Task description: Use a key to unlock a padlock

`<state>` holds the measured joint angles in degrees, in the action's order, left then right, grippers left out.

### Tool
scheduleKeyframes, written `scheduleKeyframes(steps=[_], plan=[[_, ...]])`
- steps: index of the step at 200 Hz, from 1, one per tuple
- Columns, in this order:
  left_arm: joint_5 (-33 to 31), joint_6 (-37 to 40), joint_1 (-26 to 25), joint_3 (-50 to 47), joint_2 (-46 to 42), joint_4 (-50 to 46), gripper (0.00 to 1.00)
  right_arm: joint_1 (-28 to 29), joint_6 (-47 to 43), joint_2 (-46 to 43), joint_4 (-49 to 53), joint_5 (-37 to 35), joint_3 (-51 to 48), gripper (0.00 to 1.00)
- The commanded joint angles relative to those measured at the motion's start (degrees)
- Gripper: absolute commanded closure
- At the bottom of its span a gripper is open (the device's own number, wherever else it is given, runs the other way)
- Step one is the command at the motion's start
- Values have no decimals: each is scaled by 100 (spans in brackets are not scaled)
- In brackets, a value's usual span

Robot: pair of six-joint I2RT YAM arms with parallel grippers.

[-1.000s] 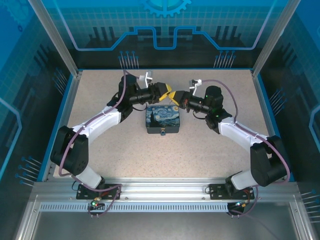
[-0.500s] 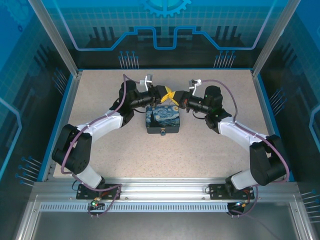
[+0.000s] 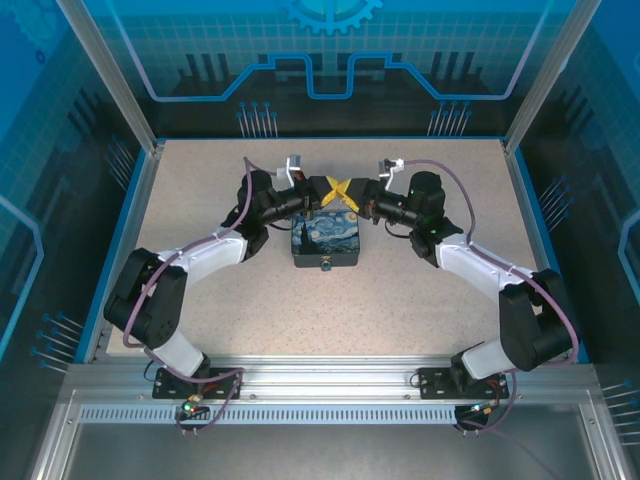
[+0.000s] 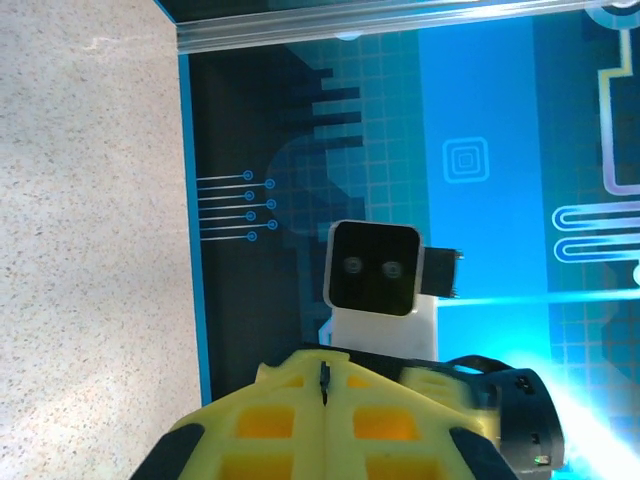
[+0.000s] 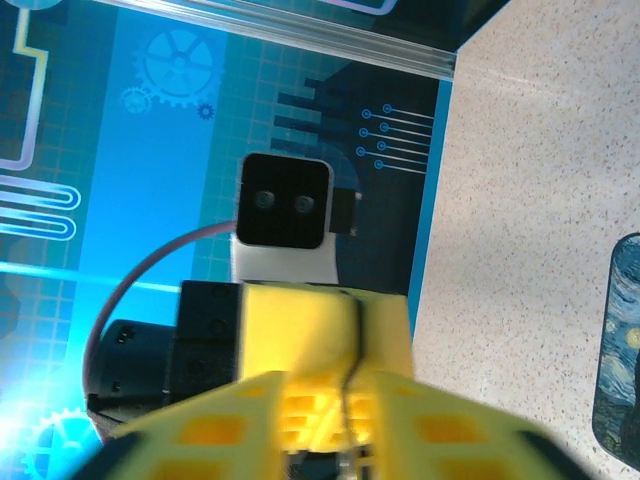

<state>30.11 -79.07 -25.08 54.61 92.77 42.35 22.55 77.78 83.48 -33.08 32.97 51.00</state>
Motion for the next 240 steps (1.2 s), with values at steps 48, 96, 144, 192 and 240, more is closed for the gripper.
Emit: scheduleKeyframes(steps=[48, 96, 144, 192, 240], plan=[[-787, -284, -32, -225, -64, 345, 100, -58, -446, -1140, 673, -745, -632, 32], [-1101, -268, -55, -344, -195, 410, 100, 6, -295, -1047, 398, -994, -593, 48], [-1335, -204, -102, -403, -313, 418, 100, 314, -156, -483, 119, -1243, -180, 51], [-1444, -44, -134, -398, -407, 310, 100, 485, 148, -55, -290, -1385, -97, 55], [-1560, 135, -163, -390, -485, 162, 100, 582, 230, 105, -422, -1426, -91, 60]])
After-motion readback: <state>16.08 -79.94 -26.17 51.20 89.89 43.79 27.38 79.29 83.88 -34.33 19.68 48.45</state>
